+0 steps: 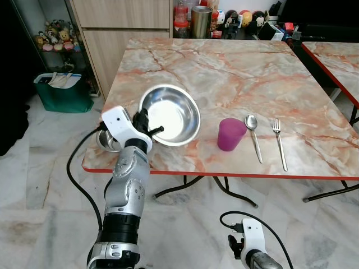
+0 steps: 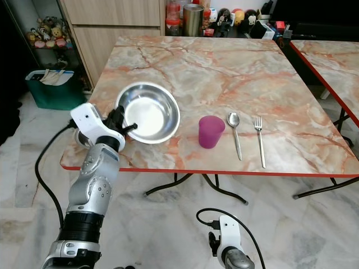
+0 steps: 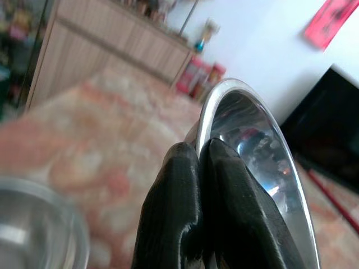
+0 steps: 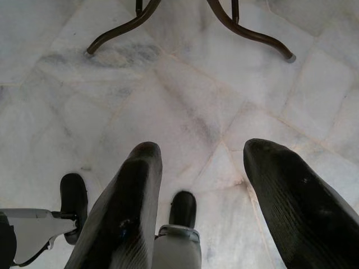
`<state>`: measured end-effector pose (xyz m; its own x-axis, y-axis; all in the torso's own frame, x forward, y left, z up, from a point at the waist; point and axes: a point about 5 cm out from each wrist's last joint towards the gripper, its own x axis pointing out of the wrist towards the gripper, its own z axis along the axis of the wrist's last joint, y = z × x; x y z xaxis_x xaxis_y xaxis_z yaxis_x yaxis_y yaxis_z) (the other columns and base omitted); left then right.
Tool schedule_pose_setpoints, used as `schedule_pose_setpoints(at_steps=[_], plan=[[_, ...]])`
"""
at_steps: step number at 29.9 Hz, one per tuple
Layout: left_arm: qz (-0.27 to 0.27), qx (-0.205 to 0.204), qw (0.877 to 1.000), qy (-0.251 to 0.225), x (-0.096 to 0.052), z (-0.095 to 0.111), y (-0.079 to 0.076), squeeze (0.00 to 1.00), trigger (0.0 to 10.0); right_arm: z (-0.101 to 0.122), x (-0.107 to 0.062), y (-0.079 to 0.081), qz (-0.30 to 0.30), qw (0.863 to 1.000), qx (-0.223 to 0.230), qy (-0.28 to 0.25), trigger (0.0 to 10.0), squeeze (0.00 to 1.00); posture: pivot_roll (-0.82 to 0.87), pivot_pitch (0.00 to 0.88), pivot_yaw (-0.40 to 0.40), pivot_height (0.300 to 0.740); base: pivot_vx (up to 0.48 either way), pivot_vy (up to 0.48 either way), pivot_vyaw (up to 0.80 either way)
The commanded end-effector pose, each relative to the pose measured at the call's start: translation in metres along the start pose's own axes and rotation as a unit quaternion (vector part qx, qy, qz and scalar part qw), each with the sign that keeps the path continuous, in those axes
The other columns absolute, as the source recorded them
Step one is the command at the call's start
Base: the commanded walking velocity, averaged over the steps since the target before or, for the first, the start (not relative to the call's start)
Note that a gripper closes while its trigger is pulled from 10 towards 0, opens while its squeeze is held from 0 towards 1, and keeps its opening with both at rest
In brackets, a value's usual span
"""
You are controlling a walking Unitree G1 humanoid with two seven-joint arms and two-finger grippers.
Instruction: Setting the table
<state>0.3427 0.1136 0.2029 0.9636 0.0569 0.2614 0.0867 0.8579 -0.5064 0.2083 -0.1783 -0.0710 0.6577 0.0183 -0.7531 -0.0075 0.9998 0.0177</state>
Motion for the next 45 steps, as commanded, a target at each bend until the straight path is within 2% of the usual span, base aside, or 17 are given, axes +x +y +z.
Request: schedule_pose_setpoints(at_steps=[1, 4, 8, 17, 20, 24, 45], plan=[[-0.016, -0.011, 0.999, -0.045, 0.005, 0.0147, -0.0109, 0.0, 10.0, 0.0002, -0.0006, -0.0043, -0.006, 1.0, -0.009, -0.001, 10.0, 0.0, 0.07, 0.078, -0.04, 0.74, 0.0, 0.0, 0.0], [-0.016, -0.015, 0.997, -0.073, 0.0066, 0.0232, -0.0121, 0.0, 10.0, 0.0006, -0.0007, -0.0063, -0.007, 1.0, -0.01, -0.002, 10.0, 0.0, 0.05, 0.069, -0.037, 0.74, 0.0, 0.0, 0.0], [-0.019, -0.01, 0.996, -0.083, 0.007, 0.0239, -0.0122, 0.0, 10.0, 0.0004, -0.0008, -0.0063, -0.007, 1.0, -0.009, -0.002, 10.0, 0.0, 0.05, 0.061, -0.031, 0.74, 0.0, -0.072, 0.0], [-0.03, -0.001, 0.996, -0.082, 0.0049, 0.0202, -0.0149, 0.0, 10.0, -0.0039, -0.0015, -0.003, -0.001, 1.0, -0.008, 0.001, 10.0, 0.0, 0.05, 0.045, -0.027, 0.74, 0.0, -0.288, 0.0], [-0.032, 0.001, 0.996, -0.083, 0.0051, 0.0206, -0.0153, 0.0, 10.0, -0.0022, -0.0014, -0.0045, -0.01, 1.0, -0.024, -0.004, 10.0, 0.0, 0.05, 0.039, -0.024, 0.74, 0.0, -0.282, 0.0], [-0.032, 0.002, 0.996, -0.083, 0.0054, 0.0209, -0.0148, 0.0, 10.0, -0.0002, -0.0011, -0.005, -0.012, 1.0, -0.028, -0.008, 10.0, 0.0, 0.05, 0.036, -0.023, 0.74, 0.0, -0.281, 0.66], [-0.032, 0.009, 0.996, -0.084, 0.006, 0.0234, -0.0136, 0.0, 10.0, -0.0055, -0.002, -0.0059, -0.022, 1.0, -0.007, 0.002, 10.0, 0.0, 0.05, 0.08, -0.014, 0.74, 0.0, -0.282, 0.07]])
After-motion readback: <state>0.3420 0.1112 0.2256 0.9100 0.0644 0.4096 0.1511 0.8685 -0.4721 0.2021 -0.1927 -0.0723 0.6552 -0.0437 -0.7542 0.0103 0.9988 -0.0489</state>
